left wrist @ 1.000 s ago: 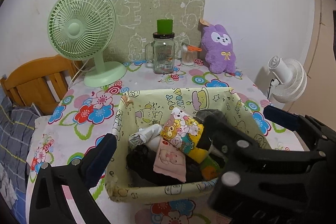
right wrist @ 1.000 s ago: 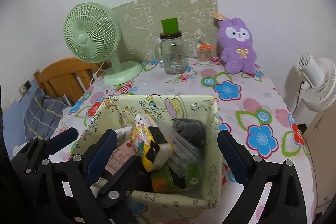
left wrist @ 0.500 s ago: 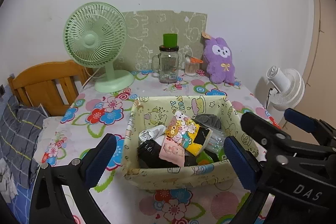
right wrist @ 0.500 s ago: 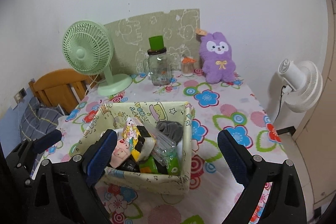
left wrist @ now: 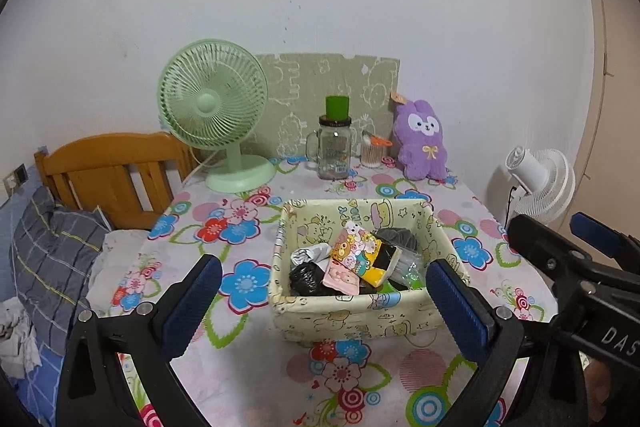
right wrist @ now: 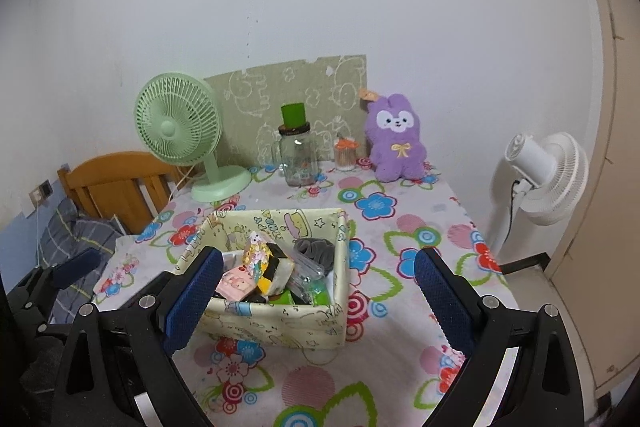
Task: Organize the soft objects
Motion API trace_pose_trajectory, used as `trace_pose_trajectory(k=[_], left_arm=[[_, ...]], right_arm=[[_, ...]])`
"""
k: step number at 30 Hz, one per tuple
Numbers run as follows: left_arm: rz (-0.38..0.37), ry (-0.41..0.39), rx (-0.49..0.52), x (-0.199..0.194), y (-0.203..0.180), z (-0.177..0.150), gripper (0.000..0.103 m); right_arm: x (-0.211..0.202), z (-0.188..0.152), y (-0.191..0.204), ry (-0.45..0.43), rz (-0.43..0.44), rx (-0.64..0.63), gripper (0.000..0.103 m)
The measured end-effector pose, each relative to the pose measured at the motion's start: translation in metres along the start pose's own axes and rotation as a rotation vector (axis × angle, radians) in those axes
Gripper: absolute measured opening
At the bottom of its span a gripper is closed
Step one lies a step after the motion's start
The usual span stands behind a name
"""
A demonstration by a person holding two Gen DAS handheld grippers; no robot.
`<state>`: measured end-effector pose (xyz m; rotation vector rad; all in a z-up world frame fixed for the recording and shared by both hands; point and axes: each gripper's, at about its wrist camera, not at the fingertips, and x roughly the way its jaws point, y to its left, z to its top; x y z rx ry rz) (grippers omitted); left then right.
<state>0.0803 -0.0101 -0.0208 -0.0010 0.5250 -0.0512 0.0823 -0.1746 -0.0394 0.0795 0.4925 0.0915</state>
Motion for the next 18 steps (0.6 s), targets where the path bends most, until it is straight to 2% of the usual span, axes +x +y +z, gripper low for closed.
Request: trace_pose_trajectory(k=[8,18], left_arm=[[0.023,-0.056,0.007,-0.04,0.005,-0.004,0.103],[0.042,-0.08,-0.004,-0.073,0.012,-0.014,0.103]], right_arm=[[-0.042,-0.001,-0.003,-0.045,-0.027,0.012,0.098],[-0.08,-0.015,-0.003,-0.076,-0.057,0.012,0.098]])
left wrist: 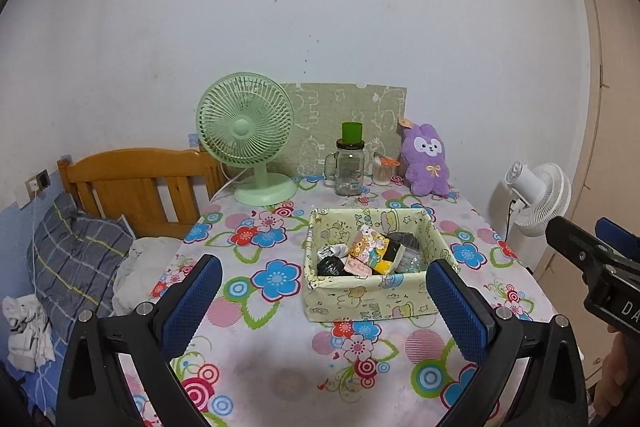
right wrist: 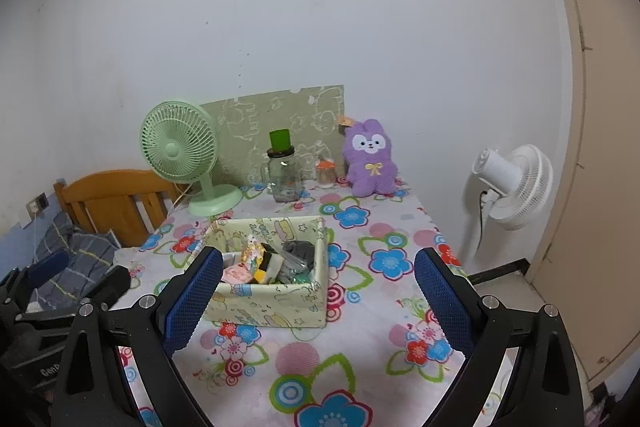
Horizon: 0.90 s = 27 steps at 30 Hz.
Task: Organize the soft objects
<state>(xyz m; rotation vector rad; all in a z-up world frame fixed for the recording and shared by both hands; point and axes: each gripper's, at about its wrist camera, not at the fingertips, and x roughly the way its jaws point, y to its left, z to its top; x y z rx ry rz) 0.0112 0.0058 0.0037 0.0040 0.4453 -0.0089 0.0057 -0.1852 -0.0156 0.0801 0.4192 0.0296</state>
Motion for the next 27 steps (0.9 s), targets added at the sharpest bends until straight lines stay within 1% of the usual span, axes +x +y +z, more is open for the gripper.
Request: trace_pose_trajectory(k=[9,18,21,27], left_arm=[[-0.011,-0.018,-0.003,-0.01,0.002,0.0,0.103],[0.003,-0.016,-0.031,-0.012,0.005,0.0,0.103],[0.003,-0.018,-0.038,-0.011,0.004,0.001,0.103],[0.006,-0.025,-0.036,-0.01,0.001,0.003,0.103]], right_arm=[[-0.014,-0.004,0.003,-0.015,-0.006,-0.005,0.098],[-0.01,-0.001,0.006,-0.012,0.024,-0.019,0.098],[-0.01,0.0,0.007,-0.019,0.023,-0.036,0.098],[-0.01,0.0,0.005,-0.021,0.025,-0.033,0.098]])
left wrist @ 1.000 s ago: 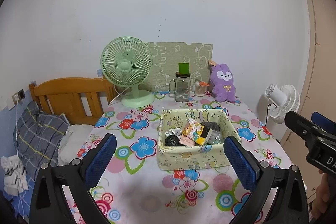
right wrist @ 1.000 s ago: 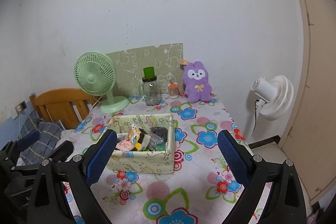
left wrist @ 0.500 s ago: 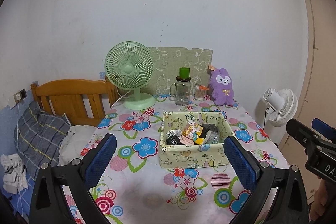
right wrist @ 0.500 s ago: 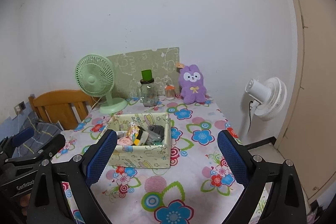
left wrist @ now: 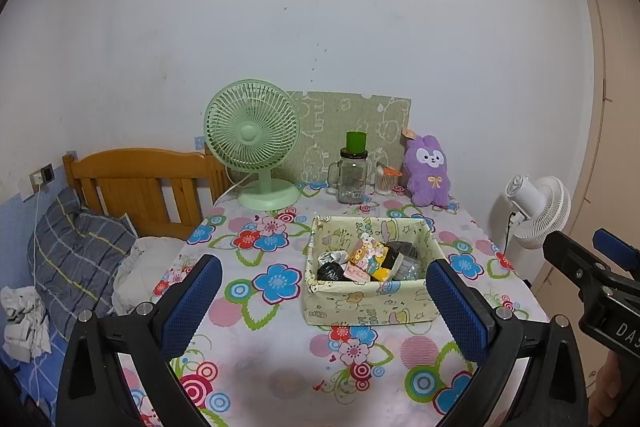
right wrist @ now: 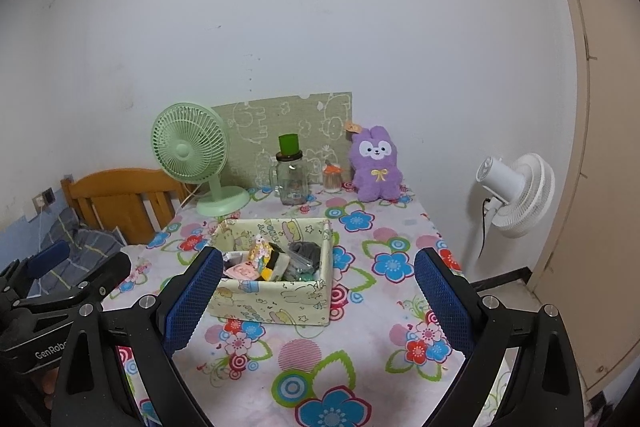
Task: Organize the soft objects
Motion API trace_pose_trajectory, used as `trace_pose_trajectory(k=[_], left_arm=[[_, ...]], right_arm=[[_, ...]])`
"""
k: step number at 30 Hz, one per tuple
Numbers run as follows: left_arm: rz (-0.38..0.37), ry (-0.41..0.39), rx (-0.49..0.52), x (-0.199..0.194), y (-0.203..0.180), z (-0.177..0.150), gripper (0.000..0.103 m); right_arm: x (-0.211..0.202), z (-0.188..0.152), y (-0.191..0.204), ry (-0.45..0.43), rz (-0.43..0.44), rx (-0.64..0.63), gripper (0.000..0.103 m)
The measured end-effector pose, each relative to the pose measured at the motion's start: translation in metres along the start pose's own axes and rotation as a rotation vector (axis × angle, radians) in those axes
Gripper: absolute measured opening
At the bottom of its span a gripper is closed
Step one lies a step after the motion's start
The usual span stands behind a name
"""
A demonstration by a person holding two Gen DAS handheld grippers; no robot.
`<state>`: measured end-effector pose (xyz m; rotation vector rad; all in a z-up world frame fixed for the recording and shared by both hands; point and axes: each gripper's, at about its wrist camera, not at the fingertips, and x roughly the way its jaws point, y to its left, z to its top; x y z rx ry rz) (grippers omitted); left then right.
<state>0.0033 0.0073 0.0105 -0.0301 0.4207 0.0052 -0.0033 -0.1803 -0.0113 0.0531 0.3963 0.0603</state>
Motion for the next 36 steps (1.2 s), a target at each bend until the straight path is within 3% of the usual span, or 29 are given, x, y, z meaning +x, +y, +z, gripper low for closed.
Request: trace_pose_trajectory(k=[36], left_arm=[[-0.028,0.002,0.038,0.0012,-0.0045,-0.0006,0.103]], right_arm=[[0.0062,-0.0057,0.0007,0.018,-0.002,0.035,0.098]])
